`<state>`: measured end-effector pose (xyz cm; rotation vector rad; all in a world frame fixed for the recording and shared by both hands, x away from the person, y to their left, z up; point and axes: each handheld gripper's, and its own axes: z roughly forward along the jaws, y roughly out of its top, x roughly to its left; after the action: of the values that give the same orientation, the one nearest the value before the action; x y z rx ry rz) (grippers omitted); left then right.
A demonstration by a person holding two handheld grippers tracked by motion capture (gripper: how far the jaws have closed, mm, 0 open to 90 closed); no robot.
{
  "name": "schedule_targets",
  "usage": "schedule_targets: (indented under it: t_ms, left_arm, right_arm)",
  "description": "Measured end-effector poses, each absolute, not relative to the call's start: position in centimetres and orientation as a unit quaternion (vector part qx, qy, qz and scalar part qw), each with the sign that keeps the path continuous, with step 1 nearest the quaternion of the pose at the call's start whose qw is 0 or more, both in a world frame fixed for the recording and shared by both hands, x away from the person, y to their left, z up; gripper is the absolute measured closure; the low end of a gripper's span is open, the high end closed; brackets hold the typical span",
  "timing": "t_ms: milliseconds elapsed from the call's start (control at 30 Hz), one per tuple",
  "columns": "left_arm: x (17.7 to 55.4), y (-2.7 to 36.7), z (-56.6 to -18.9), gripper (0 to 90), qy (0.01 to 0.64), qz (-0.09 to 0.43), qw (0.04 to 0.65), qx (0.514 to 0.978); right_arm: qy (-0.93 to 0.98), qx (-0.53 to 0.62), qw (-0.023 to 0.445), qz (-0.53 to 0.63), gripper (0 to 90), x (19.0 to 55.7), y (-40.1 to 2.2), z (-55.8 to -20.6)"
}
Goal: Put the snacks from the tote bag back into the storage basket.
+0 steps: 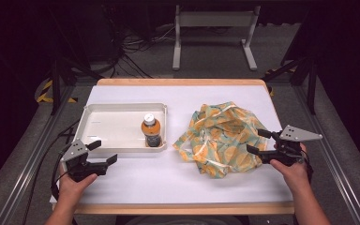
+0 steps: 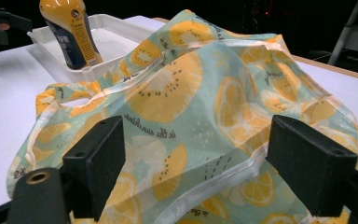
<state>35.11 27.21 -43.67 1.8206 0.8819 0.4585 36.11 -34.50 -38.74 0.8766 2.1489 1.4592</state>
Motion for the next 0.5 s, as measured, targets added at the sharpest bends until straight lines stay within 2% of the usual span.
schedule_targets:
  t_ms: [233, 367, 500]
  left_arm:
    - [35.5, 28.0, -44.8, 11.2, 0.387, 0.185, 0.516, 0.742]
    - [35.6, 27.7, -45.0, 11.6, 0.387, 0.196, 0.491, 0.755]
    - [35.5, 27.4, -44.9, 11.7, 0.378, 0.193, 0.497, 0.757]
  right_arm:
    - [0.766, 0.314, 0.202, 0.524, 19.4, 36.2, -34.3, -39.7]
    - [0.766, 0.318, 0.198, 0.522, 19.5, 36.4, -34.2, -40.1]
    - [0.768, 0.319, 0.195, 0.52, 19.5, 36.5, -34.2, -40.4]
